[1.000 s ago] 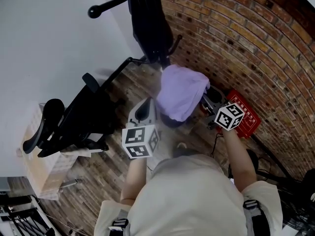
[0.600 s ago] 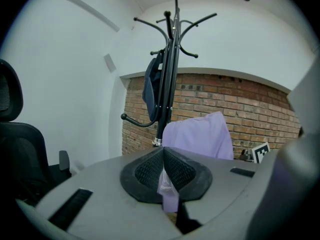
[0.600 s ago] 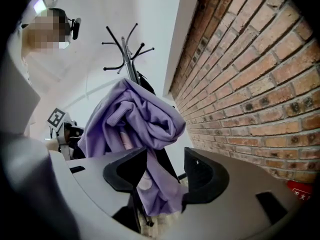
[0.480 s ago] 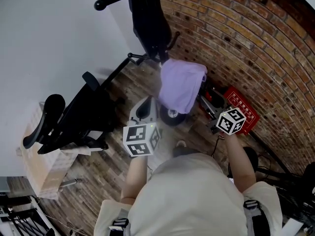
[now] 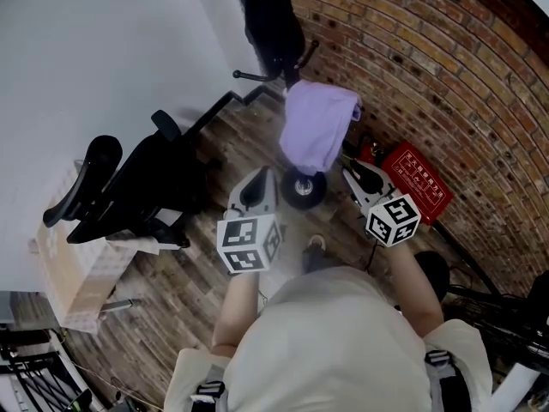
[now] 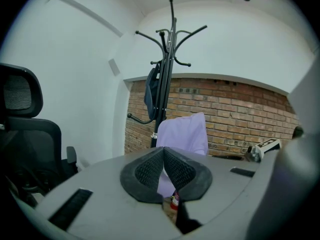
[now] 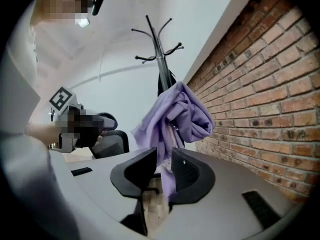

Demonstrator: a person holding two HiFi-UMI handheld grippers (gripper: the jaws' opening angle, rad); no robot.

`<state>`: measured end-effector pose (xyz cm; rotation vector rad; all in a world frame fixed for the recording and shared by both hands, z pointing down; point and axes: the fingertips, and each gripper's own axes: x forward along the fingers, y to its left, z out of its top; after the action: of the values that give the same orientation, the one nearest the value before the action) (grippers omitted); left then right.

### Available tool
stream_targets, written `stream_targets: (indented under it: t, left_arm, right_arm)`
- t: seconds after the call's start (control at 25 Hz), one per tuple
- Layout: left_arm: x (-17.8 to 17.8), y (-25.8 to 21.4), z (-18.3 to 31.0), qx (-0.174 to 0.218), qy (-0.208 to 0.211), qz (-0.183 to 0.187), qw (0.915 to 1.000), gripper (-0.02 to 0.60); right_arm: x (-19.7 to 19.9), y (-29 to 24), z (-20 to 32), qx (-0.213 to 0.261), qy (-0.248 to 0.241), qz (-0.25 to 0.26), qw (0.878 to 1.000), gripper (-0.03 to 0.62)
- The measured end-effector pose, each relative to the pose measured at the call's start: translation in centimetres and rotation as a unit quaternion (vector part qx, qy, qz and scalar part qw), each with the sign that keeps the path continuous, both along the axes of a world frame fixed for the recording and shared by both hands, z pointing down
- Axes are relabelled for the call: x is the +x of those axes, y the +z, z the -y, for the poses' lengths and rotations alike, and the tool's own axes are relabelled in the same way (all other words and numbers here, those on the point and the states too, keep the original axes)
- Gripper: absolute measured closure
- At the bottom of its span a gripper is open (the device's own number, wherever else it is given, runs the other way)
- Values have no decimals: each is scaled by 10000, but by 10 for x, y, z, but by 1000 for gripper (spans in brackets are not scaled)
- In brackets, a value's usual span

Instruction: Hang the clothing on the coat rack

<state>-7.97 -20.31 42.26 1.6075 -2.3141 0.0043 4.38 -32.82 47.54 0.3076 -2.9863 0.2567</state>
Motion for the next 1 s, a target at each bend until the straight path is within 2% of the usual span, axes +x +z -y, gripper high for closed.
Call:
stream_targets:
  t: [0.2,0.32,0.64,1.0]
  left_arm:
    - [19,7,-30,15,-62,-42,10000,578]
    - [33,10,-47,42,-85,-59,9999,578]
    - [75,10,-86,58,-127,-55,9999,578]
    - [113,13,-125,103,-231,-100,9996,577]
  right_arm:
    - [8,-11,-42,443,-86,-191,9988,570]
    - [16,-19,-63,534,-121,-174,9983,580]
    - [50,-42,-101,471,-9,-22,9989,593]
    - [83,-52,-140,374,-197,62,9991,594]
